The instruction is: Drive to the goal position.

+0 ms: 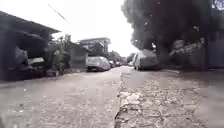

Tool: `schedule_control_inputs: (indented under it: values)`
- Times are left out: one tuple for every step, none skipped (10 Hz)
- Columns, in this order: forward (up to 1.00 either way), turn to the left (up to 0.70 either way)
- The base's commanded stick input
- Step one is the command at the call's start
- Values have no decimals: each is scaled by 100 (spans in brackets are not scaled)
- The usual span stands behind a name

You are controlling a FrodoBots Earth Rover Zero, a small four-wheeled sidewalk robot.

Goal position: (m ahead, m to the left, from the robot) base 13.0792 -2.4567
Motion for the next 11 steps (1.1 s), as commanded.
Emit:
schedule_control_inputs:
  values:
    - [85,0]
    - [85,0]
    - [85,0]
    - [85,0]
    - [100,0]
    - [100,0]
    - [100,0]
    - [100,9]
    - [100,0]
    - [100,0]
    - [100,0]
